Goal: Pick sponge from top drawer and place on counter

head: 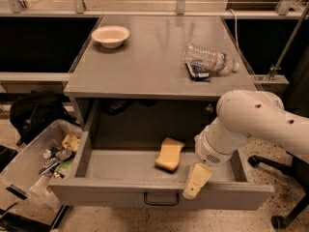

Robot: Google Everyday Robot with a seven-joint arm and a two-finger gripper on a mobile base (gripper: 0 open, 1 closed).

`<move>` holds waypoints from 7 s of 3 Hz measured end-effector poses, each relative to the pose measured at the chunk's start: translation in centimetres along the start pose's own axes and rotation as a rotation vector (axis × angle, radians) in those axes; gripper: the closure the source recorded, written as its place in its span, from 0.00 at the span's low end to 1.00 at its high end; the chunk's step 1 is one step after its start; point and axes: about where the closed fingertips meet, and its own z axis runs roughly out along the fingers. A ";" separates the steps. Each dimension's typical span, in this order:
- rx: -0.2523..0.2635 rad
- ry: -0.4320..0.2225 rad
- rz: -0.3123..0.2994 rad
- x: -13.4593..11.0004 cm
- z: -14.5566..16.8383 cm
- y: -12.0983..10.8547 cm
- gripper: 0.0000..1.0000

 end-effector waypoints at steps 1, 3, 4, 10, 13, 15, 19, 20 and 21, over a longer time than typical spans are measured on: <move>0.036 0.008 -0.010 -1.0 -0.6 -0.5 0.00; 0.174 0.034 -0.081 -10.4 -2.3 -6.1 0.00; 0.192 0.024 -0.072 -13.0 -1.2 -8.8 0.00; 0.432 -0.003 -0.020 -9.7 -4.4 -6.2 0.00; 0.291 0.018 -0.005 -7.1 1.2 2.6 0.00; 0.344 -0.009 -0.016 -8.6 -0.6 1.3 0.00; 0.425 -0.154 0.048 -10.0 -1.1 -5.2 0.00; 0.446 -0.184 0.094 -8.4 -0.4 -6.6 0.00; 0.445 -0.184 0.092 -8.4 -0.3 -6.6 0.00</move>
Offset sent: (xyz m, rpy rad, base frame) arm 0.1127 0.0764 0.0711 -0.1891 -0.2754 0.0316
